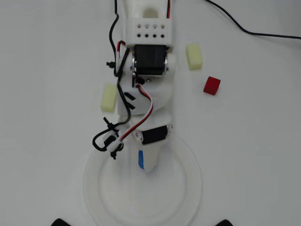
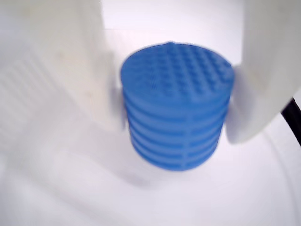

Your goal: Grasp a blue block and put it in the dish.

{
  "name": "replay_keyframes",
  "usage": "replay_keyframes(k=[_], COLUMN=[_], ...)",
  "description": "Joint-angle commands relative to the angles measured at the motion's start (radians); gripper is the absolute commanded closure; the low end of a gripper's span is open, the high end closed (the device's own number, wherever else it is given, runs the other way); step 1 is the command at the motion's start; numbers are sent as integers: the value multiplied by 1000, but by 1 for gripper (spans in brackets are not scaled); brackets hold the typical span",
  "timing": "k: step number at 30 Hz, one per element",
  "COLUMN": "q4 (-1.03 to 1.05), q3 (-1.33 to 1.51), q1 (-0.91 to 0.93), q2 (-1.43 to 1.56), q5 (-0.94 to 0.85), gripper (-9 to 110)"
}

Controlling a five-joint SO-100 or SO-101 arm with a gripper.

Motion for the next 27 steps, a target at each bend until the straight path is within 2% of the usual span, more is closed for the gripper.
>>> replay_keyframes(k=[1,5,18,27], q4=[20,29,241,436], q3=[-83,-84,-232,-431], q1=[-9,-9,-28,-25], q2=[-8,-17,-17,-17], q5=[-15,-18,-52,-21], gripper=[101,99,74,69])
